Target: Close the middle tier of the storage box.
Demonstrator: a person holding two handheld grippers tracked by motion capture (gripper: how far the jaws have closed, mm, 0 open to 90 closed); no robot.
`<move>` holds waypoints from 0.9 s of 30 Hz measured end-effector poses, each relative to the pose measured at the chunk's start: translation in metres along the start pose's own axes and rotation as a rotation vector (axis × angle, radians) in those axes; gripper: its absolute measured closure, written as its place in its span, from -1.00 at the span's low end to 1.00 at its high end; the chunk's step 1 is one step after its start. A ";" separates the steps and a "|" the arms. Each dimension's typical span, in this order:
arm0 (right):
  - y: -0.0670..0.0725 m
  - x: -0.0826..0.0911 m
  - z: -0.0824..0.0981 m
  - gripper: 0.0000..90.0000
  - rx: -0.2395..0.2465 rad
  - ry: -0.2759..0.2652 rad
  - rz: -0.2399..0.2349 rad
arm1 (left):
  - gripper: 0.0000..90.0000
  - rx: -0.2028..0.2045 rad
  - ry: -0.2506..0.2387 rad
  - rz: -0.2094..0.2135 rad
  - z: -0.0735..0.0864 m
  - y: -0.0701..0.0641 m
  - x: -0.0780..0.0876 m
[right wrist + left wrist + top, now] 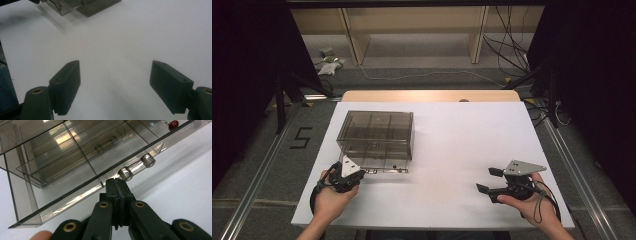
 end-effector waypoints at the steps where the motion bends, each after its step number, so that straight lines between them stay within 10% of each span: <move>1: 0.000 0.000 0.000 -0.43 0.000 0.000 0.001 | 1.00 0.001 -0.001 0.000 0.000 0.000 -0.001; 27: 0.001 0.000 0.000 -0.43 -0.002 0.002 -0.003 | 1.00 -0.014 -0.026 -0.015 -0.004 0.005 -0.005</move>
Point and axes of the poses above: each handheld gripper's, and its own axes: x roughly backward along the jaws, z roughly out of its underside, y roughly to its left, the point moved 4 cm from there along -x, roughly forward along the jaws, and after that the axes turned 13 degrees about -y, right-handed, at the moved point
